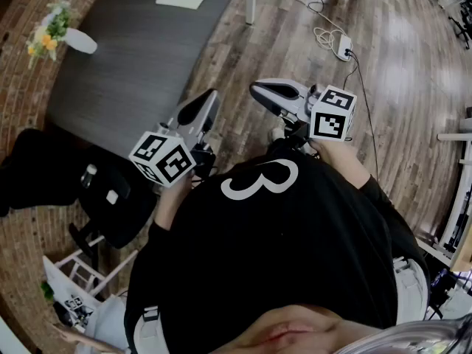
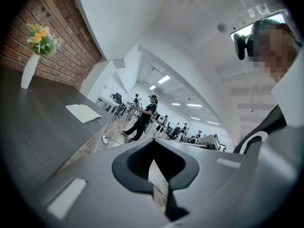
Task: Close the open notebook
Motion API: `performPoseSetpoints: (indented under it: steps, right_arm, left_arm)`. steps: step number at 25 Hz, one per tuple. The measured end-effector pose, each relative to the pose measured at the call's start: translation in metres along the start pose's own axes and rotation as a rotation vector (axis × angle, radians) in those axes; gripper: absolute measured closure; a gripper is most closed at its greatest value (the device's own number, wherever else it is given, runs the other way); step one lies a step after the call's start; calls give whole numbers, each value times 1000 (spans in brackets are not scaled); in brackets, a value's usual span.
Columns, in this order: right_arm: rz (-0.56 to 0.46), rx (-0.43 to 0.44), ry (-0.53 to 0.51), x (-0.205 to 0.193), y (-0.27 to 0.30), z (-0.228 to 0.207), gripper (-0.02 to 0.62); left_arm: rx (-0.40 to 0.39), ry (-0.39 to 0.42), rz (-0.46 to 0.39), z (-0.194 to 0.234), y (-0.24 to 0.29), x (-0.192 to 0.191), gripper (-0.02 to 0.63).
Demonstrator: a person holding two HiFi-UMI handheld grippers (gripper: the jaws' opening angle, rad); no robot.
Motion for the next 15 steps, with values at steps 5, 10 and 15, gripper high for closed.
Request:
performPoseSetpoints:
  steps: [5, 10, 15]
  right_arm:
    - [-5, -2, -14, 6, -3, 5, 595]
    - [-10, -10, -27, 13, -4, 6, 595]
    - [-20, -27, -20, 15, -10, 5, 594]
  left_arm:
    - [-4, 17, -5, -8, -2, 4, 594]
    - [-10, 28, -13, -11, -1, 9, 594]
    - [-16, 24, -6, -14, 3, 7, 594]
Point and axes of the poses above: the fingertips, and each gripper's own axes: y forward along the fingers, z to its left, x out of its top, the point moved 1 cm from there along -y, backward along the fingers, and after that the axes turned 13 degrees about -y, right-handed, at the moved point
